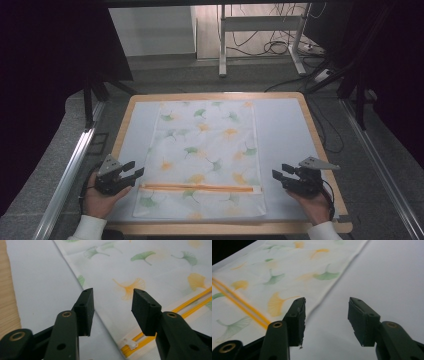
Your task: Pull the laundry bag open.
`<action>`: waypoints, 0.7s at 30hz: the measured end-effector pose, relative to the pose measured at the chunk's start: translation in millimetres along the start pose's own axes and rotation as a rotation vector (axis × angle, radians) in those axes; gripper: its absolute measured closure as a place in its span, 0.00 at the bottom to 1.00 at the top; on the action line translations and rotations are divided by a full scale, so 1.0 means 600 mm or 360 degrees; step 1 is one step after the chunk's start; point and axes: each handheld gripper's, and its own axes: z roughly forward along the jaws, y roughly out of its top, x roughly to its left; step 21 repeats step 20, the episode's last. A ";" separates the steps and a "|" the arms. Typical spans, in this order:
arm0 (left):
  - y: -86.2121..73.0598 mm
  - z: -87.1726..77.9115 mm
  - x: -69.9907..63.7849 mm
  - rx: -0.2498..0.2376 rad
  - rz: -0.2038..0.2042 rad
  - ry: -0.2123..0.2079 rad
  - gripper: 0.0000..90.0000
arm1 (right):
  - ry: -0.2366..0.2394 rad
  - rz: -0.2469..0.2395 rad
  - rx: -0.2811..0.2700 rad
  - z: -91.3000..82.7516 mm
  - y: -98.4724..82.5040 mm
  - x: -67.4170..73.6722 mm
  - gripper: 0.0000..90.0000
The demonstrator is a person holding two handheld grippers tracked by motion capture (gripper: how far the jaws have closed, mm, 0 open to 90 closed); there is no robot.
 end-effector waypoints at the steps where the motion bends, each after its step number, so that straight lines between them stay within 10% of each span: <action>1: -0.002 0.001 0.003 0.0003 -0.0011 0.0002 0.58 | -0.0026 0.0011 -0.0015 -0.003 -0.002 -0.009 0.52; 8: -0.006 0.002 0.011 0.0017 -0.0045 0.0005 0.54 | -0.0130 0.0066 -0.0001 -0.011 -0.011 -0.041 0.48; 21: -0.006 0.001 0.011 0.0025 -0.0044 0.0008 0.47 | -0.0138 -0.0006 -0.0008 -0.009 -0.010 -0.029 0.42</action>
